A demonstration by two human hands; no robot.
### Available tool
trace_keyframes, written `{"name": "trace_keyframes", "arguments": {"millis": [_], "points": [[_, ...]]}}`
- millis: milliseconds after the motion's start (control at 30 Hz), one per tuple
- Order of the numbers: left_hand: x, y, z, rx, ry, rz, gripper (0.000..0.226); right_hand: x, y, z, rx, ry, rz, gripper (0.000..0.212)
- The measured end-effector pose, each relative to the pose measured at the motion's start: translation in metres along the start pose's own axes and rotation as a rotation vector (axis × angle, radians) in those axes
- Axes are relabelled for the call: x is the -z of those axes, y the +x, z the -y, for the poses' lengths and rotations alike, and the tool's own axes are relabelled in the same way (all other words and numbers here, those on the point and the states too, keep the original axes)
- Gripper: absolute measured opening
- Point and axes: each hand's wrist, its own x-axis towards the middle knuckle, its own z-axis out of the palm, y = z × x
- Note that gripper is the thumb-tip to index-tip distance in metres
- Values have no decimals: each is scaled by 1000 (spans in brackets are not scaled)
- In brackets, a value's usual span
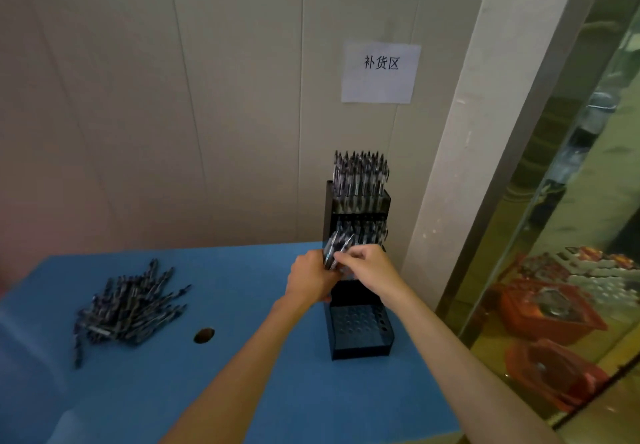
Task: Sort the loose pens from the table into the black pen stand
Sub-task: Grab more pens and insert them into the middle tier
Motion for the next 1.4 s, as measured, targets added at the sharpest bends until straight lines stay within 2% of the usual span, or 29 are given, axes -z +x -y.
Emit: {"name": "trace_keyframes", "arguments": {"millis": [267,433,567,633,800,1067,1400], "points": [[1,36,11,16,-38,60,33,-7,39,-12,-33,41,-13,27],[9,47,10,25,-94,35,27,-11,55,-13,-51,158,9,26],[16,49,12,85,-199,48,45,2,73,-14,-4,222,-183,23],[19,50,20,92,-170,-3,45,11,80,-18,101,110,-226,19],[17,56,34,88,-79,-141,38,16,86,-30,295,-290,-175,17],[15,65,44,122,-84,-234,27,9,95,-38,343,-386,-185,17],[7,69,39,123,-21,-191,23,8,100,-41,370,-509,-134,19]]}}
